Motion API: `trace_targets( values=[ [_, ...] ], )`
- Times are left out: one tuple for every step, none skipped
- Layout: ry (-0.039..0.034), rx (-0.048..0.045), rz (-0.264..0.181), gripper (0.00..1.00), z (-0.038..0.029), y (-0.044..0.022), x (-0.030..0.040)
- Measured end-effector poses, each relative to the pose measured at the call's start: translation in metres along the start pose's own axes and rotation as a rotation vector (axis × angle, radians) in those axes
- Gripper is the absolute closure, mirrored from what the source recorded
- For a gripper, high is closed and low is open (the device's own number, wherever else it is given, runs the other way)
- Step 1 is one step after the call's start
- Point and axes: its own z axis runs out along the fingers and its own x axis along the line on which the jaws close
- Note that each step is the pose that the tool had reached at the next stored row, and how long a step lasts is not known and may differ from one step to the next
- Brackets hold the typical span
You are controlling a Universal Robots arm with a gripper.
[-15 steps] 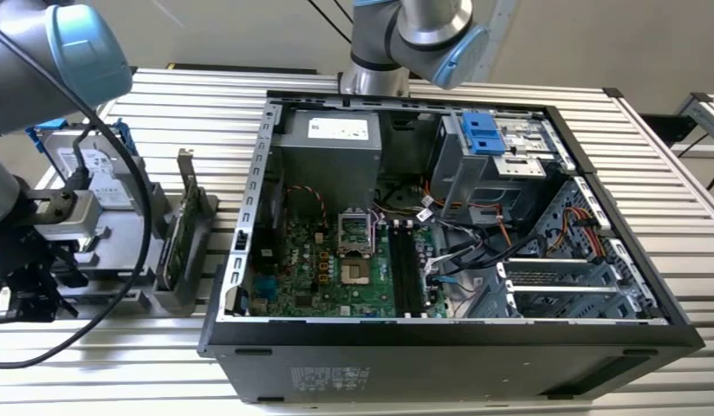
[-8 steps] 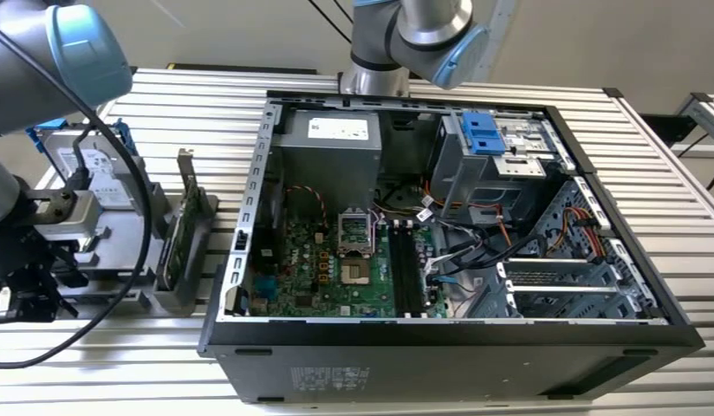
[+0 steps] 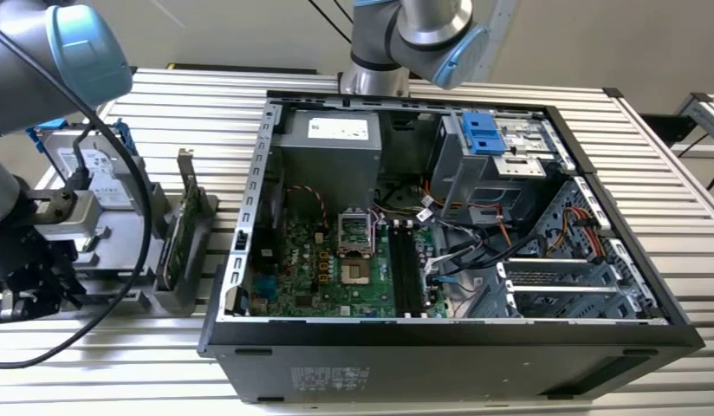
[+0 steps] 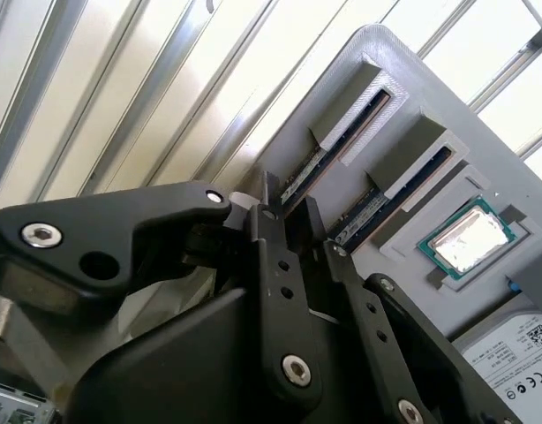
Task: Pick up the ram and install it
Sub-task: 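Pick up the ram and move it above insertion slot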
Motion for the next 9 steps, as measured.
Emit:
trace_targets(
  values=[
    [0.0, 0.0, 0.0, 1.0, 0.0, 0.0, 0.0],
    [0.0003, 0.0, 0.0, 1.0, 0.0, 0.0, 0.0],
    [0.0001, 0.0, 0.0, 1.0, 0.0001, 0.0, 0.0],
    [0.0, 0.0, 0.0, 1.0, 0.0, 0.0, 0.0],
    [0.0, 0.0, 0.0, 1.0, 0.0001, 0.0, 0.0],
    [0.0, 0.0, 0.0, 1.0, 0.0001, 0.0, 0.0],
    [0.0, 0.0, 0.0, 1.0, 0.0001, 0.0, 0.0],
    [0.0, 0.0, 0.0, 1.0, 0.0001, 0.0, 0.0],
    [0.0, 0.0, 0.0, 1.0, 0.0001, 0.0, 0.0]
  ],
)
